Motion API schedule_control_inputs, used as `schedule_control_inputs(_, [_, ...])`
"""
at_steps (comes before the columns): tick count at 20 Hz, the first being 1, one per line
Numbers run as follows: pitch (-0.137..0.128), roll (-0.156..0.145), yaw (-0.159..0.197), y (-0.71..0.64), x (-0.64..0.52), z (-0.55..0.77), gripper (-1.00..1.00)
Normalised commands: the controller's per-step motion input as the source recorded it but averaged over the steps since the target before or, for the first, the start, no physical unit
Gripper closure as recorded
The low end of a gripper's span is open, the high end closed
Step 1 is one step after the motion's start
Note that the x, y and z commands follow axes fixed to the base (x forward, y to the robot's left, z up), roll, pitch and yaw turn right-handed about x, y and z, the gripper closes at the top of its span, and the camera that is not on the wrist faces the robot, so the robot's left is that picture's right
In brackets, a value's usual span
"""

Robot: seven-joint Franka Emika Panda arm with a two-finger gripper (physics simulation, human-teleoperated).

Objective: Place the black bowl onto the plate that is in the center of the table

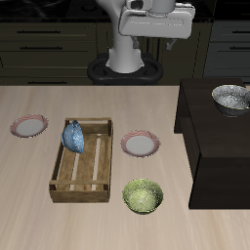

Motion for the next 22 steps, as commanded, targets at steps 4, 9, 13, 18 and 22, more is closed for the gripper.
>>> schedule_control_inputs(4, [0.02,-0.014,0.006,0.14,0.26,-0.07,-1.0])
schedule_control_inputs(9, [0.004,-0.009,0.004,0.17,0.2,0.03,-1.0])
schedule_control_inputs(13, [0.002,0.028,-0.014,0.29,0.09,0.04,-1.0])
schedule_control_inputs(18, [0.002,0.015,0.011,0.21,0.08,0.0,-1.0])
schedule_control_inputs(22, [-0.006,0.02,0.001,0.18,0.15,-0.01,-1.0])
